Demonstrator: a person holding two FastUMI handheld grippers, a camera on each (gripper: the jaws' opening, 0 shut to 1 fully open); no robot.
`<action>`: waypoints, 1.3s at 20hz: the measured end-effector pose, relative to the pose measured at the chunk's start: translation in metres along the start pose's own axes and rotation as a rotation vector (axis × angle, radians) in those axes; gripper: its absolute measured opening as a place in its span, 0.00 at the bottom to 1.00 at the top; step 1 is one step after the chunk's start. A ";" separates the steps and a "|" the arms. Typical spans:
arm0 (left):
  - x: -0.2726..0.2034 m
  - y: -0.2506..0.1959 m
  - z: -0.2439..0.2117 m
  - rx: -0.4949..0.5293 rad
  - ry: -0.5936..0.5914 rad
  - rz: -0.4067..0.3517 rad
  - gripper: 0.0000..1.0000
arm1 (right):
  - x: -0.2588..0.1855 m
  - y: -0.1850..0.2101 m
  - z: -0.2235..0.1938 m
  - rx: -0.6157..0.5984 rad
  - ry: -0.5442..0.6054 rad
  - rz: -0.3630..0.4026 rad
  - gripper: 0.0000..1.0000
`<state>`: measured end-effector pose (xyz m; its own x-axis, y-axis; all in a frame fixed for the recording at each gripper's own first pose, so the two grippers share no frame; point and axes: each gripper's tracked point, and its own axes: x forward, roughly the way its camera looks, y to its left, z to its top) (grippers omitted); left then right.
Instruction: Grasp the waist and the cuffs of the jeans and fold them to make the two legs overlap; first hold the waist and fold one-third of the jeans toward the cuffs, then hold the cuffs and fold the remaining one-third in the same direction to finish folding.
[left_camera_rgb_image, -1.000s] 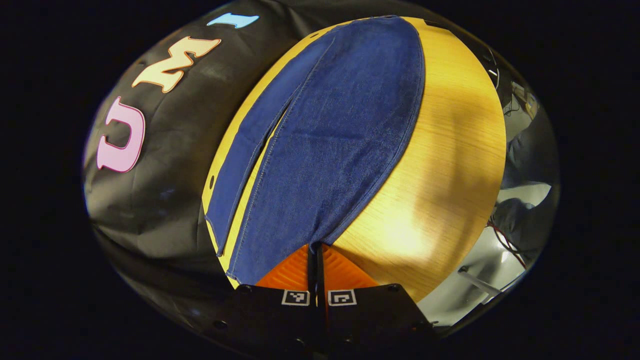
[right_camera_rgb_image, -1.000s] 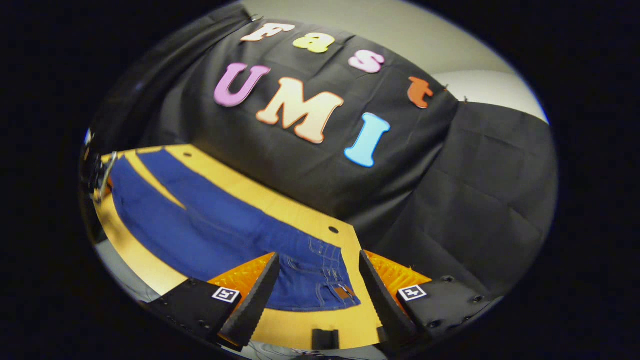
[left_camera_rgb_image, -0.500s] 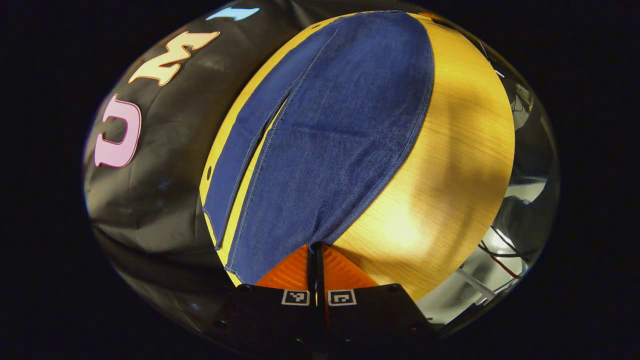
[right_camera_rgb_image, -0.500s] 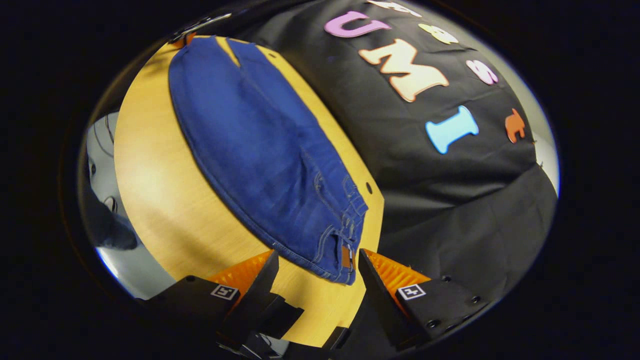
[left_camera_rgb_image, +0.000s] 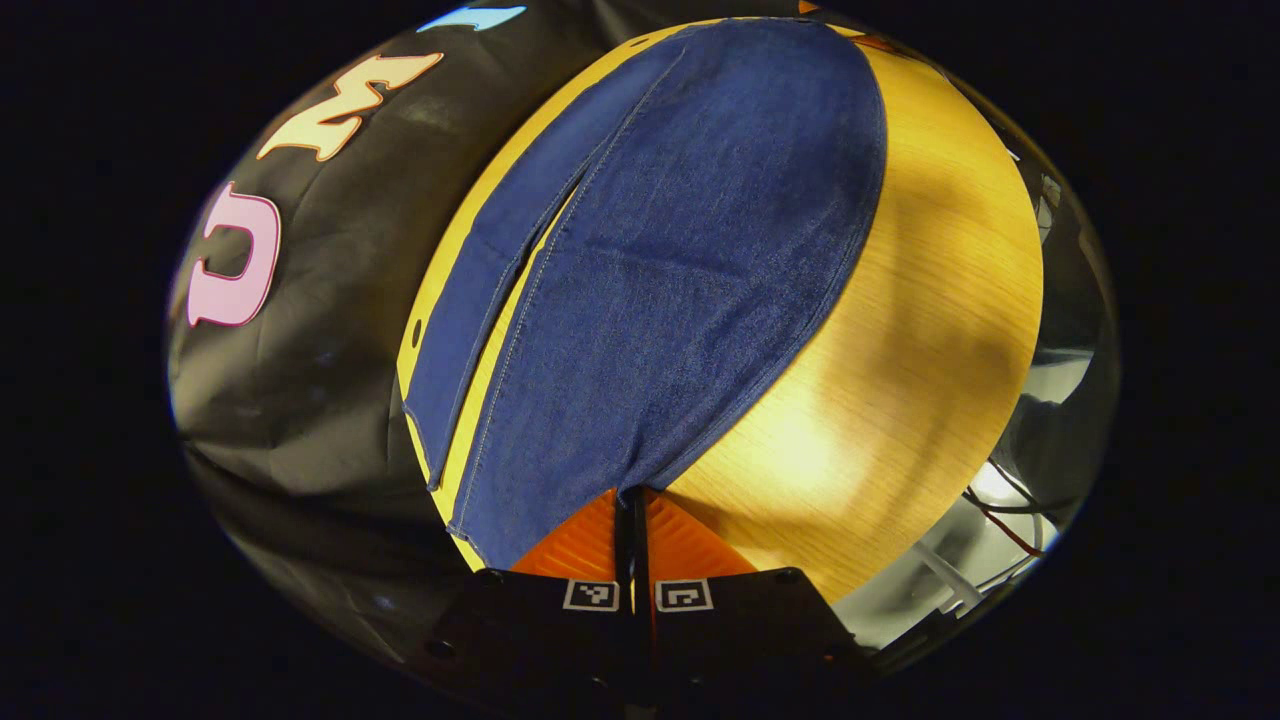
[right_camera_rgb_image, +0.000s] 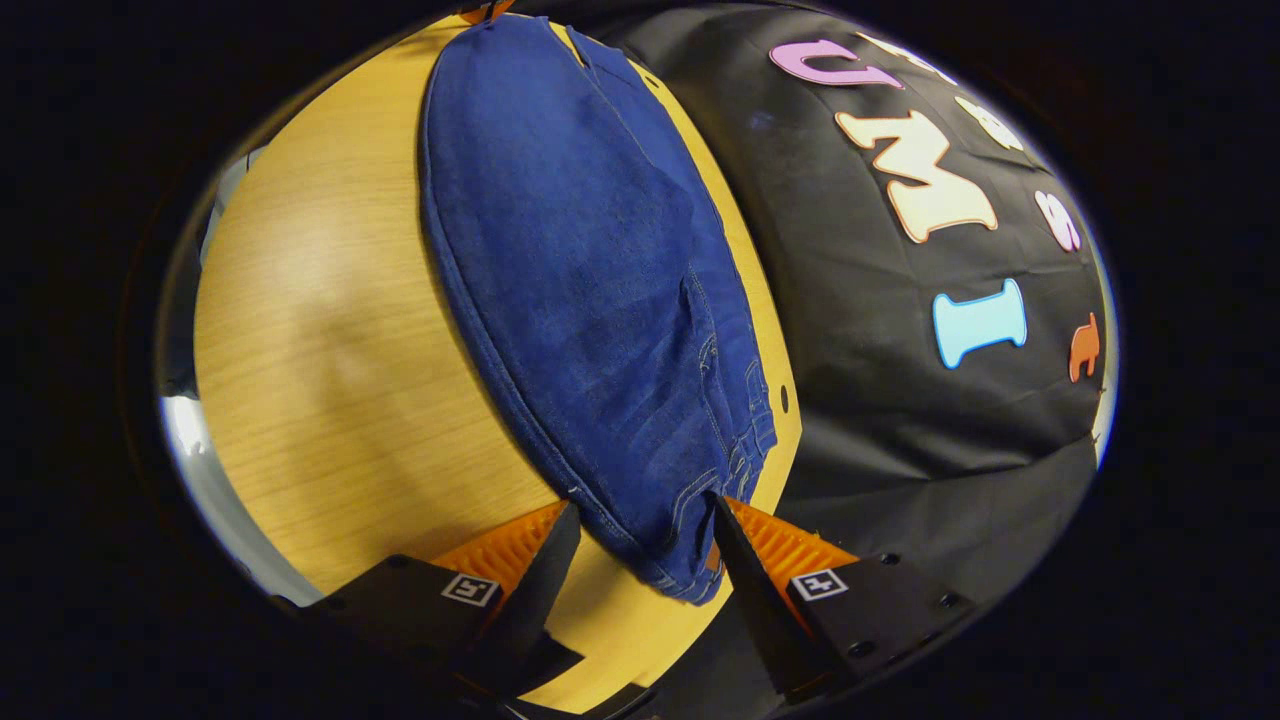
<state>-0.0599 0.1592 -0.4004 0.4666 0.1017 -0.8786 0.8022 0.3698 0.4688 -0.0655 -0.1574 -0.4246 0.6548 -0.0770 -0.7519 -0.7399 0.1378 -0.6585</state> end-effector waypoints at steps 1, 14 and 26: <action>0.000 0.000 0.000 -0.003 0.000 0.004 0.00 | 0.006 -0.002 -0.002 -0.013 0.005 -0.007 0.88; -0.016 0.044 0.005 -0.183 -0.013 0.196 0.01 | 0.008 -0.046 0.007 0.246 0.044 -0.104 0.02; -0.007 0.199 0.072 -0.377 -0.084 0.408 0.00 | 0.043 -0.189 0.072 0.572 -0.051 -0.369 0.02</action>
<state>0.1235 0.1660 -0.2942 0.7519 0.2373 -0.6151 0.3689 0.6219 0.6908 0.1134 -0.1155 -0.3303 0.8654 -0.1744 -0.4697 -0.2779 0.6130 -0.7396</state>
